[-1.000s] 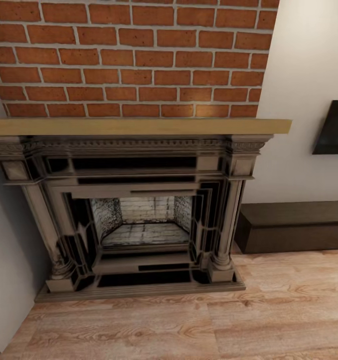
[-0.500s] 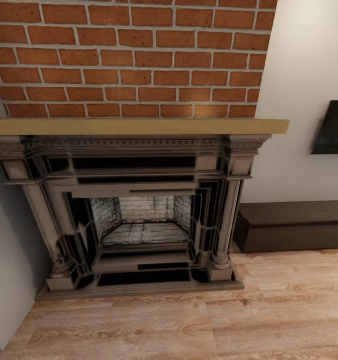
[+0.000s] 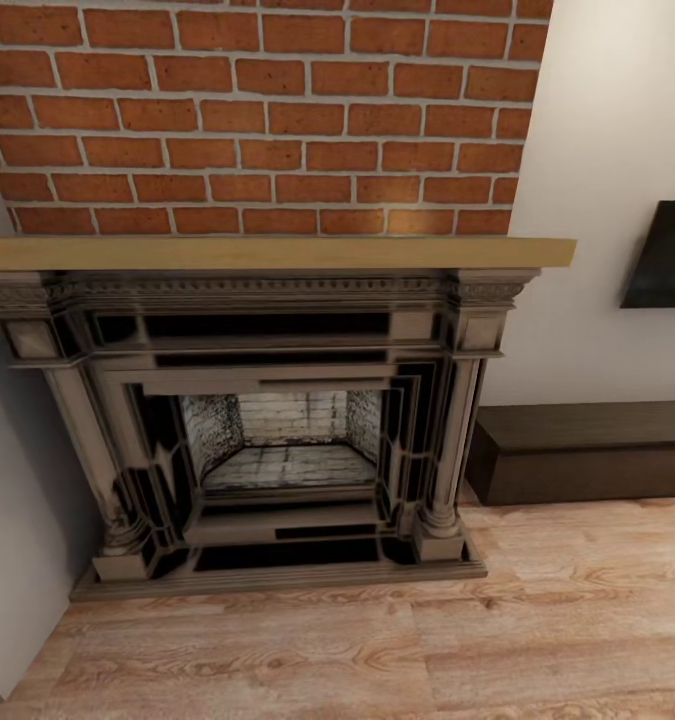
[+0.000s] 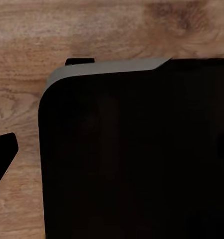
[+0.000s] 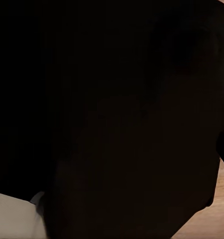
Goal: Place each of the two pumpkins and all three candles from the living room inside a cabinet in the living room (use any cabinet), then make sure every cabinet is closed, and position the cauldron so it is next to a table in the living room.
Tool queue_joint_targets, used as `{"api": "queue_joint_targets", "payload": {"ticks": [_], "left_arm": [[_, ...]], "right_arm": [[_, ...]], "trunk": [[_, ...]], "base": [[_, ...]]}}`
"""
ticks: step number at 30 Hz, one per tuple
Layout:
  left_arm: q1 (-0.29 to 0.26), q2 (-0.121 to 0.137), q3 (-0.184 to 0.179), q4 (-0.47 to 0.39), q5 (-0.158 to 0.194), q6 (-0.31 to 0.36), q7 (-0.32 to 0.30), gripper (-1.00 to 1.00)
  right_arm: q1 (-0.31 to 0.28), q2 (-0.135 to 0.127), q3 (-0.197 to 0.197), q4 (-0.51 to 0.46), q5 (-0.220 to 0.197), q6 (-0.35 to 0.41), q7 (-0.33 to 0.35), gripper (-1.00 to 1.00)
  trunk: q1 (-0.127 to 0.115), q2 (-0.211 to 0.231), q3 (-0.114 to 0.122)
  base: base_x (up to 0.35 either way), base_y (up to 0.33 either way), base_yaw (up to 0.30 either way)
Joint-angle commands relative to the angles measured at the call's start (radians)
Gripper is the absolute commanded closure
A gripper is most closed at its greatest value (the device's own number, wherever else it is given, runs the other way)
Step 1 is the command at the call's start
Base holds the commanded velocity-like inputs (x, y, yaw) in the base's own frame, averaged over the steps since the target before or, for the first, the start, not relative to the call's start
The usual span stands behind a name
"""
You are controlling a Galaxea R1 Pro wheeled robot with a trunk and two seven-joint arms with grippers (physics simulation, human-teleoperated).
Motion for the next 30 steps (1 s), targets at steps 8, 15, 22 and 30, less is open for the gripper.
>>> {"api": "queue_joint_targets", "payload": {"ticks": [8,15,22,30], "left_arm": [[0.0,0.013,0.002,-0.108,-0.001,0.005,0.001,-1.0],[0.0,0.037,0.01,-0.258,0.008,0.106,-0.004,-1.0],[-0.002,0.057,0.022,-0.503,0.011,0.361,-0.004,-1.0],[-0.03,0.06,0.035,-0.644,0.011,0.447,0.006,-1.0]], "right_arm": [[0.0,0.007,-0.001,-0.041,0.0,-0.003,0.003,-1.0],[-0.01,0.0,-0.044,-0.145,-0.048,0.009,0.007,-1.0],[-0.121,-0.007,-0.091,-0.24,-0.173,0.14,0.007,-1.0],[-0.273,-0.006,-0.096,-0.304,-0.211,0.275,-0.002,-1.0]], "trunk": [[0.0,0.0,-0.001],[0.0,0.0,-0.001],[0.0,0.0,-0.001],[0.0,0.0,0.0]], "base": [[0.0,0.0,0.0],[0.0,0.0,0.0],[0.0,0.0,0.0],[0.0,0.0,-0.071]]}}
